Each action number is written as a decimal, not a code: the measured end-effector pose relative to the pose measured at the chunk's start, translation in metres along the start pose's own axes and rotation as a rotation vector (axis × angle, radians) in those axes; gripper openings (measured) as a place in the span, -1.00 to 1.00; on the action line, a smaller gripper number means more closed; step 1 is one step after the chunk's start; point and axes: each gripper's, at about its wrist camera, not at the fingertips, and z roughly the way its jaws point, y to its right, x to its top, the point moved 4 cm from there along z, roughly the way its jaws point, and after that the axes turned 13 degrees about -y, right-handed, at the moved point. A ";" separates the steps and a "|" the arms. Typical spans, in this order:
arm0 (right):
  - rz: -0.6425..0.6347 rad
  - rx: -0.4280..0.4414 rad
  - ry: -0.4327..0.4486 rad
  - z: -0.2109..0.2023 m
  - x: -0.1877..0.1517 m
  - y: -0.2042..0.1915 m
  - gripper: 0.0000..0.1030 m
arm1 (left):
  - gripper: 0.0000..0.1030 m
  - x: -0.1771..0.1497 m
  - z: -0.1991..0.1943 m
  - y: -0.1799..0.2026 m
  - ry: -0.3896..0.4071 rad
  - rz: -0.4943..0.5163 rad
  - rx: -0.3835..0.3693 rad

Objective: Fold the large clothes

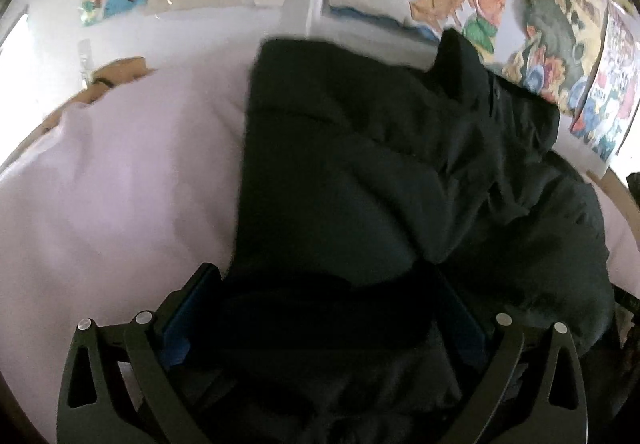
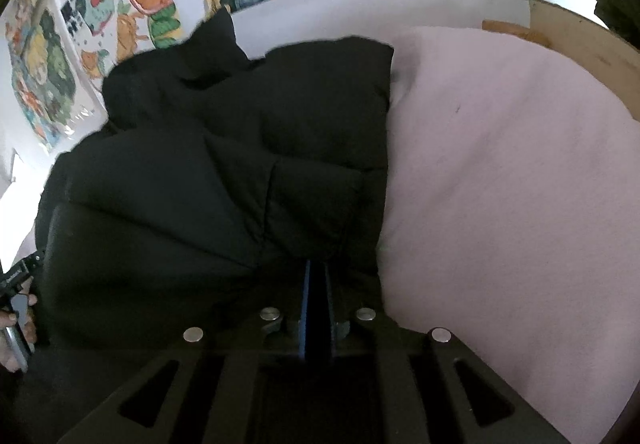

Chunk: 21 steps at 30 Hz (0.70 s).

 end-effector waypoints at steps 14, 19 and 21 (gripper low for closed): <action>-0.091 0.030 0.123 -0.051 0.086 -0.044 0.40 | 0.97 0.090 -0.063 0.057 0.200 0.107 -0.157; 0.025 0.136 0.099 -0.020 0.163 -0.055 0.40 | 0.97 0.153 -0.023 0.072 0.095 0.065 -0.221; 0.083 0.173 0.102 -0.003 0.192 -0.060 0.40 | 0.97 0.168 -0.010 0.070 0.073 0.023 -0.257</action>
